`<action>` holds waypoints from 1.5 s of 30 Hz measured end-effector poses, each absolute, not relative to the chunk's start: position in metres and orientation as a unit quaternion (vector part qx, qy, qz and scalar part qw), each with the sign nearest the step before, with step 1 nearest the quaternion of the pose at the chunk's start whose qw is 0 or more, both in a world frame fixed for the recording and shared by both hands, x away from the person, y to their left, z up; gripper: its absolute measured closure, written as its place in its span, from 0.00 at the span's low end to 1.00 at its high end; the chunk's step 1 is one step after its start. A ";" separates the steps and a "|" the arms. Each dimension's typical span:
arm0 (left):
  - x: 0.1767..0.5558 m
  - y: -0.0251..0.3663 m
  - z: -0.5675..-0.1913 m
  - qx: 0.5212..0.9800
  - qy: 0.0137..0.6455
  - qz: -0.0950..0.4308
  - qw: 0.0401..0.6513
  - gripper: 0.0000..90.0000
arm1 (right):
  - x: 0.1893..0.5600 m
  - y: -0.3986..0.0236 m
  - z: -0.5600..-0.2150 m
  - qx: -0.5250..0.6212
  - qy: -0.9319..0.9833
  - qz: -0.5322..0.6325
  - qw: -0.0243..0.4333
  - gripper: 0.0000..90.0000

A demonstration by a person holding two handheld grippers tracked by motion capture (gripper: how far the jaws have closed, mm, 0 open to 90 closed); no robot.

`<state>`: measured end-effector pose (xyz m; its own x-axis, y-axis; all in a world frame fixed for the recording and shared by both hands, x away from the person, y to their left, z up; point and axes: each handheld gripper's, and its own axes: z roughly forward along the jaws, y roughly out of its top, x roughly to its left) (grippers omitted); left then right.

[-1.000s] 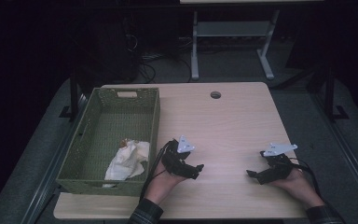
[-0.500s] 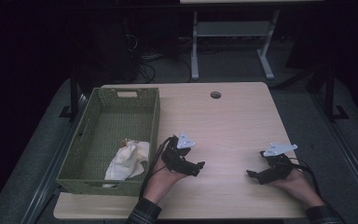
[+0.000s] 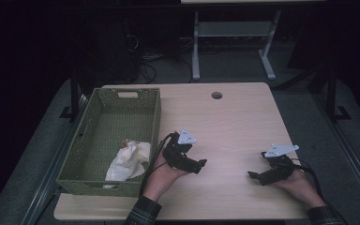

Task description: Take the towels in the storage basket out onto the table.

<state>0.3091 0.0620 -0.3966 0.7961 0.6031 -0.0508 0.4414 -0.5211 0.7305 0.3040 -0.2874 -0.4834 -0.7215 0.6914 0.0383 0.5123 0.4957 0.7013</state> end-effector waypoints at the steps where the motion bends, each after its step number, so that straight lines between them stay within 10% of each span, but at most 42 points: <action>1: 0.310 0.062 -0.395 0.866 0.300 0.105 0.386 0.14 | 0.304 -0.287 -0.483 0.352 0.856 0.358 0.125 0.01; 45: 0.324 0.118 -0.349 0.858 0.313 0.106 0.393 0.15 | 0.304 -0.288 -0.483 0.351 0.856 0.359 0.125 0.01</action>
